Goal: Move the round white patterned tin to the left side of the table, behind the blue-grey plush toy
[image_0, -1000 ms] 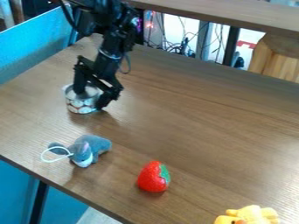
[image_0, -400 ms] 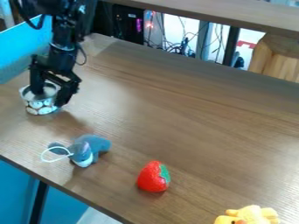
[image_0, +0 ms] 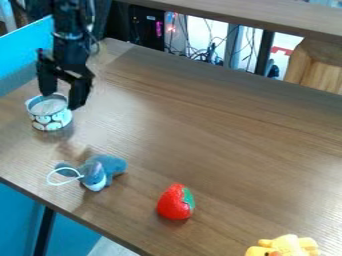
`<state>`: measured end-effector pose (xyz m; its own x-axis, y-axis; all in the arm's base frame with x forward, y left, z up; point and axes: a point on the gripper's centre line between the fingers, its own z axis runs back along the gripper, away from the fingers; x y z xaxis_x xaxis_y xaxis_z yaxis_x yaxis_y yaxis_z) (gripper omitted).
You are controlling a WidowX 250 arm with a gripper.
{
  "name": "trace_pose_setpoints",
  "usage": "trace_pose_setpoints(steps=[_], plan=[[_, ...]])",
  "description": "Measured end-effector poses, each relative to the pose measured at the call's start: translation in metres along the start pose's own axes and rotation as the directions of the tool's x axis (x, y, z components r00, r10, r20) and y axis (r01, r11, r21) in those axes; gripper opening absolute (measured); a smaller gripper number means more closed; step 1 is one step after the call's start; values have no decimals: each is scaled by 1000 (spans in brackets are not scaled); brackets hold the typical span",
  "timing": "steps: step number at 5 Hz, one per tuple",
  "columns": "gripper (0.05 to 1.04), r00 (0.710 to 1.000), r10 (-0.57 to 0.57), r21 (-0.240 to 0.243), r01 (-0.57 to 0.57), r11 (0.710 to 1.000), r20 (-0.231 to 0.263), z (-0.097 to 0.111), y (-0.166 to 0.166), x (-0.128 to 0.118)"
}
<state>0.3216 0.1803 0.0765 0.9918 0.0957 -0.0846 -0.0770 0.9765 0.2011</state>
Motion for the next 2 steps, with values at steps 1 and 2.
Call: trace_pose_setpoints(steps=[1,2], plan=[[1001,995,-76,10,76,997,70,27,-14,-9],[1001,988,-134,-31,137,990,83,36,-26,-21]])
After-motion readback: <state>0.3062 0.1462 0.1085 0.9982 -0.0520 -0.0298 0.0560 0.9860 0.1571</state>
